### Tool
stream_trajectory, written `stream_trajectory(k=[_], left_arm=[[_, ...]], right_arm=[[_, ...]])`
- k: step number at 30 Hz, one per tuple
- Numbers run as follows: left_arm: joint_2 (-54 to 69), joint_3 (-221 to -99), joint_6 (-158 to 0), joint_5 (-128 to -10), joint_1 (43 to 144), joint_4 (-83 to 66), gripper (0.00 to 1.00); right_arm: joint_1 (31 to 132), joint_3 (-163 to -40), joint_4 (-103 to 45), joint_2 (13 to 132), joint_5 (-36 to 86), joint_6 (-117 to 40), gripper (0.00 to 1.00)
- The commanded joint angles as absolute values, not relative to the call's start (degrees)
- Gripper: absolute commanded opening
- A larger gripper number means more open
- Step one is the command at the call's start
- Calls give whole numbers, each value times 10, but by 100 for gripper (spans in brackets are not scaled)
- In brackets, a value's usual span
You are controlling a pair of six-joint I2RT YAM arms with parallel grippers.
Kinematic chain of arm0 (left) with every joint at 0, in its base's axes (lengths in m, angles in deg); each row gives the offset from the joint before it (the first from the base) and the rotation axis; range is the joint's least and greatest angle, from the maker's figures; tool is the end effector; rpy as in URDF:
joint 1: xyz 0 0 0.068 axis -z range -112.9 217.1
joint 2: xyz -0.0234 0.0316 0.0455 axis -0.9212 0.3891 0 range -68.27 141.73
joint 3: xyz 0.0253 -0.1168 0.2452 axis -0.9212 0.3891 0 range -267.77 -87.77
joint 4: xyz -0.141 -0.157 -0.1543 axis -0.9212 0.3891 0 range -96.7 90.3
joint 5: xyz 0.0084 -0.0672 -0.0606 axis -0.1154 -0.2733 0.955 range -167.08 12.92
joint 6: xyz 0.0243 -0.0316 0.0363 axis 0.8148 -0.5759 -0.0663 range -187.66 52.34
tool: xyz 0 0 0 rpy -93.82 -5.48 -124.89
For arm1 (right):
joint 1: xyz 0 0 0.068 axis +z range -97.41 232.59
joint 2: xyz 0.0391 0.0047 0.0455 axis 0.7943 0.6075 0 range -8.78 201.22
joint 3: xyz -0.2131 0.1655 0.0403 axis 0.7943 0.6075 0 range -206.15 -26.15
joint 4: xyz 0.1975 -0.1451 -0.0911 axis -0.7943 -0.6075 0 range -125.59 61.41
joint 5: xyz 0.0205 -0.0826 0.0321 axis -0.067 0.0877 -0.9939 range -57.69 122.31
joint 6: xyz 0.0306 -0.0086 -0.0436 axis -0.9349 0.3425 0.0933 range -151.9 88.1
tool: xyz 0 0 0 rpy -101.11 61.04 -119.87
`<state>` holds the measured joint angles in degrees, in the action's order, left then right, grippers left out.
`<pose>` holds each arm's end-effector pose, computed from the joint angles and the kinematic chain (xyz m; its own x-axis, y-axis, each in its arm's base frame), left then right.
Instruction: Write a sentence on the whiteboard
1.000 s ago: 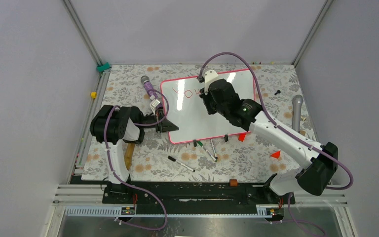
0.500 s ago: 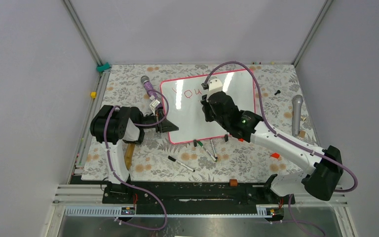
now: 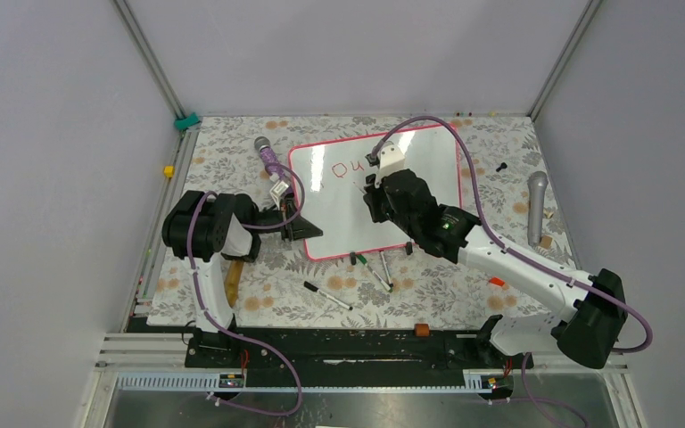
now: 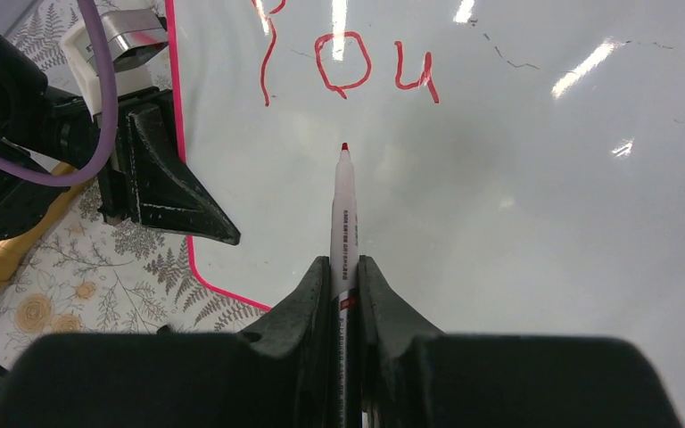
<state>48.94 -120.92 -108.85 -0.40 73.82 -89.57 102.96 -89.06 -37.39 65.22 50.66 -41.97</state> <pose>0.3017 -0.0704 0.1091 -0.6696 -0.0738 -0.7391 0.7338 0.0881 -0.6736 0.2004 0.2245 0.3423 -0.3085 -0.1123 -0.9446 -0.4959 0.8664 0.0590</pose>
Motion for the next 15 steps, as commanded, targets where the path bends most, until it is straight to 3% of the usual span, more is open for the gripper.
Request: stream_trajectory(k=[1,15], left_arm=[[469,-1187,-1029,-7,741,-909,0],[472,-1186,-1027,-1,742,-909,0]], right_arm=[[1035,-905,-357,652,508,-401,0],[1035,-952,-389,680,483,-402,0]])
